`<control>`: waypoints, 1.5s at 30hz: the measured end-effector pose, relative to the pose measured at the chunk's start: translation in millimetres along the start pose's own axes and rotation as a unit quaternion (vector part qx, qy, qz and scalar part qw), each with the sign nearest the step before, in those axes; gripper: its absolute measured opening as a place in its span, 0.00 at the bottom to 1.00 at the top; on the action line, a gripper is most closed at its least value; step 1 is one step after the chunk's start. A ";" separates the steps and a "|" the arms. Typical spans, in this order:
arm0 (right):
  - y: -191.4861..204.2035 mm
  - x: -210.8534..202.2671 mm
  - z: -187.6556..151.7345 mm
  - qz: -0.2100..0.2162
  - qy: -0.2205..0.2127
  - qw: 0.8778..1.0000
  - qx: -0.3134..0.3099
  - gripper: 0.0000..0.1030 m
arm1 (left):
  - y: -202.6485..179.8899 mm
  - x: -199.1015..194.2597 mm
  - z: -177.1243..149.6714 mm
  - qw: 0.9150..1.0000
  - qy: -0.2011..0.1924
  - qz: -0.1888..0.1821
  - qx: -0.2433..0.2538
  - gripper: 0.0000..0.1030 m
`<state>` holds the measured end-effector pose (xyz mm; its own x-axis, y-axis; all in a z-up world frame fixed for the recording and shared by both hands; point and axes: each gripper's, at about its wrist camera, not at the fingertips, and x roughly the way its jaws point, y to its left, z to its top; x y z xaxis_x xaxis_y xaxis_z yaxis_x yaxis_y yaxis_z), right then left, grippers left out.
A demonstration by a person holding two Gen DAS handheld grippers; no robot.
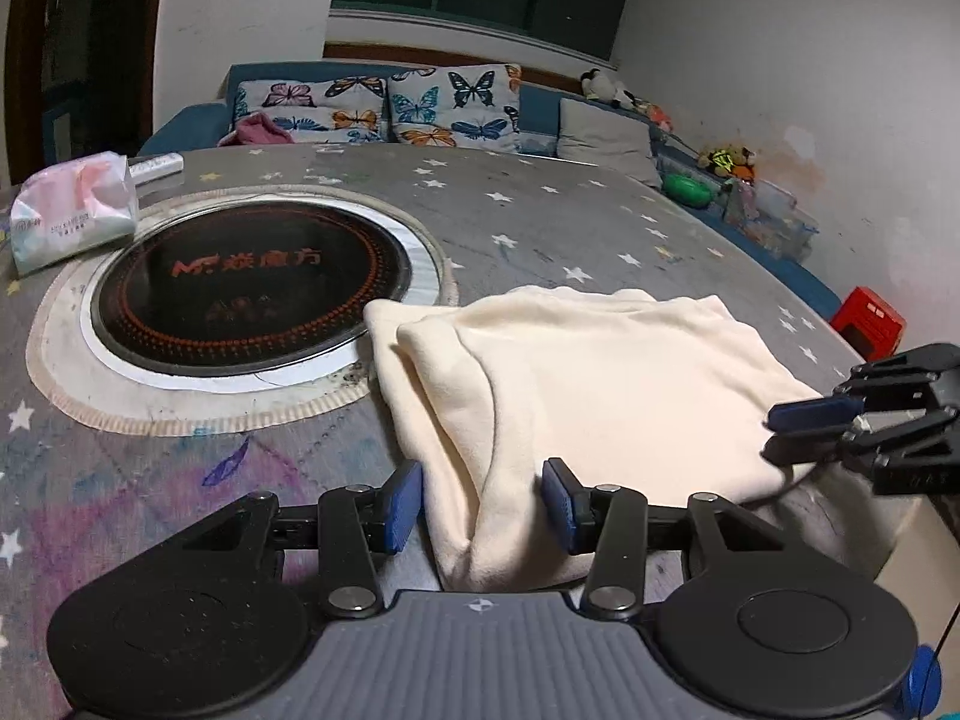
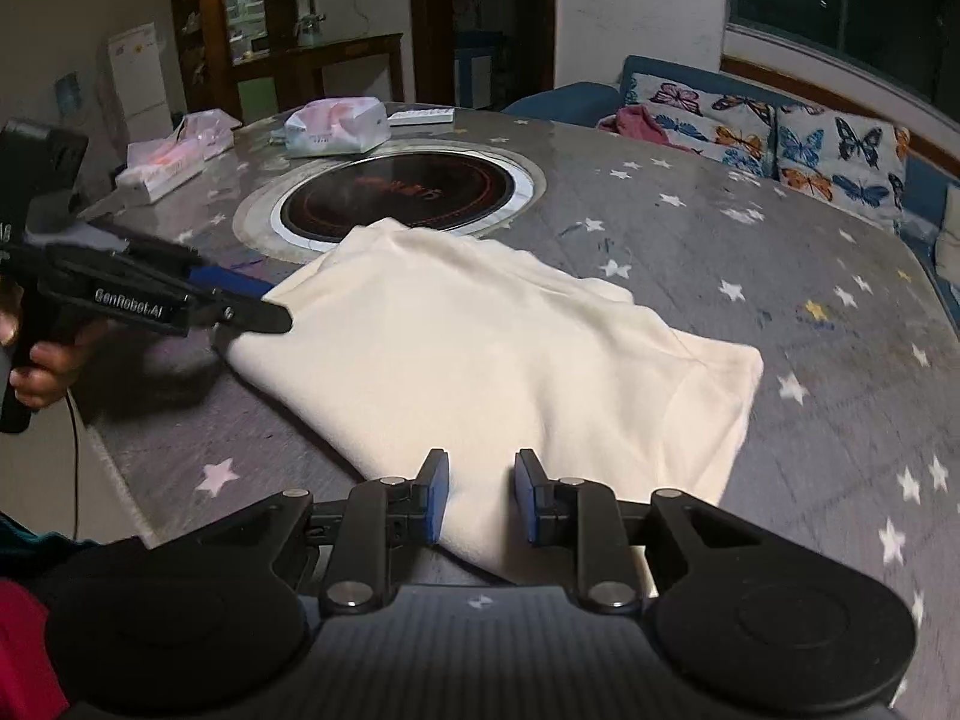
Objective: Fold clothes
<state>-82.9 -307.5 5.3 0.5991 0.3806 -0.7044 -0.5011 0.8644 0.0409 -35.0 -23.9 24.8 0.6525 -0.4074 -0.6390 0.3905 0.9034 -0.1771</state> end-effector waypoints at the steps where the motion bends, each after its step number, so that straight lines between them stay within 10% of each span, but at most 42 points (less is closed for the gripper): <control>1: -3.7 -3.2 0.7 -0.004 -0.007 1.000 0.010 0.22 | -2.3 -2.6 1.1 1.000 -0.003 0.005 0.006 0.47; 22: -57.9 18.1 31.5 -0.059 -0.030 0.993 0.101 0.21 | -35.6 23.6 24.3 0.998 -0.026 0.014 0.063 0.92; 45: -50.7 74.0 77.9 -0.055 -0.013 0.996 0.068 0.17 | -17.8 31.8 43.1 0.997 -0.032 0.052 0.049 1.00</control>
<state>35.4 -297.6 6.3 0.6623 0.2870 -0.6921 -0.3431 0.9374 0.0603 6.8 -58.7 39.9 0.7321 -0.3223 -0.6002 0.3772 0.9254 -0.0369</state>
